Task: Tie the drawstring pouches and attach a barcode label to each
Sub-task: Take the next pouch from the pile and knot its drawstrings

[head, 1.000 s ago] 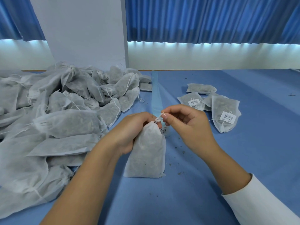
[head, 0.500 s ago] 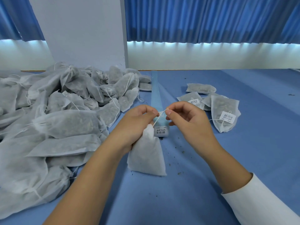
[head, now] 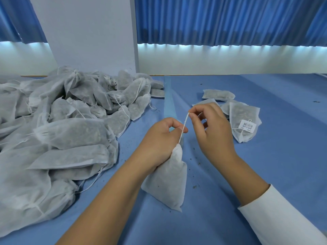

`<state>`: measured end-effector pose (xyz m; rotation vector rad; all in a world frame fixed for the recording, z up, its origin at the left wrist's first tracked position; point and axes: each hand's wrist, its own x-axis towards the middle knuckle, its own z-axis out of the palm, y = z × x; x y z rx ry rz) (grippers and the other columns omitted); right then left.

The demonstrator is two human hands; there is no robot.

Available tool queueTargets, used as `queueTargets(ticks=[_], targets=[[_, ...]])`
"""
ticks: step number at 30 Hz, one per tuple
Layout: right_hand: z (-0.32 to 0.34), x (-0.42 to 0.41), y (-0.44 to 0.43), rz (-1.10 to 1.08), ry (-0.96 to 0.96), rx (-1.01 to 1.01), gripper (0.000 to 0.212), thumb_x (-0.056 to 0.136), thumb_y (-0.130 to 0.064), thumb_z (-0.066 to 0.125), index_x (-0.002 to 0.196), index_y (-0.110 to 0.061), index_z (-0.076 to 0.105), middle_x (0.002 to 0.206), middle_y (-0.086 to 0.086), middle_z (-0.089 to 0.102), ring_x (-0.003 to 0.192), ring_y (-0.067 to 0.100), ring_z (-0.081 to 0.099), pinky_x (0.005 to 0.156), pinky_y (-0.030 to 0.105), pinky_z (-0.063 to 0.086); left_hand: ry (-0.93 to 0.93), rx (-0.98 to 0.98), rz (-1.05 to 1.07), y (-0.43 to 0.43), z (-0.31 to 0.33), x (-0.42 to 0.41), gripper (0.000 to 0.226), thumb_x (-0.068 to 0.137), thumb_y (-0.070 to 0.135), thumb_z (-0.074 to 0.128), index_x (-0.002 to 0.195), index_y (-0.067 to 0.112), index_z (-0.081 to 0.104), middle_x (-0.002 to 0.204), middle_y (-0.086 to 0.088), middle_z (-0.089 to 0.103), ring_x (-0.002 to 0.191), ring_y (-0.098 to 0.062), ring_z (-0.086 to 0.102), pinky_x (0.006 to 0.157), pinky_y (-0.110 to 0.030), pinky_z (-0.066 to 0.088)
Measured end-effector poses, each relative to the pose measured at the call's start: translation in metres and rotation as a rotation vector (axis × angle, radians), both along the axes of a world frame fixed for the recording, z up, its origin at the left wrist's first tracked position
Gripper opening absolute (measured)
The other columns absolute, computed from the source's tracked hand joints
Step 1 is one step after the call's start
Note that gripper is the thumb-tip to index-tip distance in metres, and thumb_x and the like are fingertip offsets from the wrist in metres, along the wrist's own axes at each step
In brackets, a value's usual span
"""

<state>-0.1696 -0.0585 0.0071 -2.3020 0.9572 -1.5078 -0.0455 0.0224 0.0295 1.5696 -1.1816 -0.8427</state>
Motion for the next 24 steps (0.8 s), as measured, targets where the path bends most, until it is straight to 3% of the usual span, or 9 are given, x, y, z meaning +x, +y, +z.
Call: queueTargets(ticks=[4, 8, 15, 18, 21, 24], targets=[[0.0027, 0.0002, 0.0009, -0.044, 0.007, -0.082, 0.008, 0.096, -0.016, 0.055, 0.097, -0.013, 0.063, 0.098, -0.002, 0.058, 0.082, 0.007, 0.051, 0.062, 0.042, 0.051, 0.003, -0.003, -0.016, -0.0016, 0.0019, 0.0002, 0.03, 0.095, 0.02, 0.054, 0.071, 0.034, 0.065, 0.044, 0.01, 0.043, 0.04, -0.01, 0.036, 0.047, -0.026, 0.03], [0.0062, 0.0023, 0.0009, -0.069, -0.007, -0.195, 0.007, 0.095, -0.007, 0.055, 0.096, -0.005, 0.062, 0.095, 0.006, 0.06, 0.082, 0.011, 0.05, 0.056, 0.042, 0.049, 0.058, -0.023, -0.033, -0.001, 0.0038, 0.0002, 0.034, 0.096, 0.022, 0.054, 0.07, 0.039, 0.067, 0.042, 0.009, 0.039, 0.037, -0.01, 0.033, 0.047, -0.026, 0.028], [0.006, 0.0029, 0.0048, -0.079, -0.122, -0.199, 0.008, 0.094, -0.003, 0.054, 0.098, -0.001, 0.061, 0.09, 0.007, 0.06, 0.08, 0.014, 0.052, 0.061, 0.044, 0.049, 0.008, -0.145, 0.017, 0.0013, 0.0022, -0.0014, 0.021, 0.097, 0.025, 0.057, 0.079, 0.029, 0.067, 0.05, 0.004, 0.038, 0.046, -0.013, 0.031, 0.043, -0.021, 0.027], [0.0053, 0.0037, 0.0048, -0.074, -0.144, -0.164, 0.009, 0.094, -0.004, 0.054, 0.1, -0.002, 0.06, 0.092, 0.0, 0.057, 0.081, 0.013, 0.053, 0.063, 0.044, 0.05, 0.0, -0.159, 0.02, 0.0011, 0.0015, -0.0008, 0.021, 0.097, 0.026, 0.058, 0.079, 0.029, 0.068, 0.05, 0.003, 0.038, 0.046, -0.013, 0.03, 0.043, -0.022, 0.027], [0.0036, 0.0044, 0.0041, -0.073, -0.167, -0.109, 0.01, 0.095, -0.008, 0.053, 0.101, -0.005, 0.06, 0.095, -0.006, 0.055, 0.083, 0.01, 0.053, 0.065, 0.038, 0.05, 0.013, -0.148, 0.022, -0.0006, 0.0, 0.0004, 0.021, 0.097, 0.027, 0.059, 0.078, 0.029, 0.068, 0.045, 0.006, 0.033, 0.041, -0.011, 0.027, 0.041, -0.022, 0.025], [0.0052, 0.0039, 0.0034, -0.016, -0.185, -0.067, 0.008, 0.095, -0.012, 0.053, 0.098, -0.018, 0.057, 0.093, -0.011, 0.054, 0.083, 0.006, 0.054, 0.064, 0.019, 0.044, 0.033, -0.152, 0.079, -0.0044, -0.0028, 0.0027, 0.02, 0.096, 0.027, 0.06, 0.077, 0.029, 0.067, 0.047, 0.007, 0.04, 0.043, -0.011, 0.034, 0.046, -0.021, 0.031]])
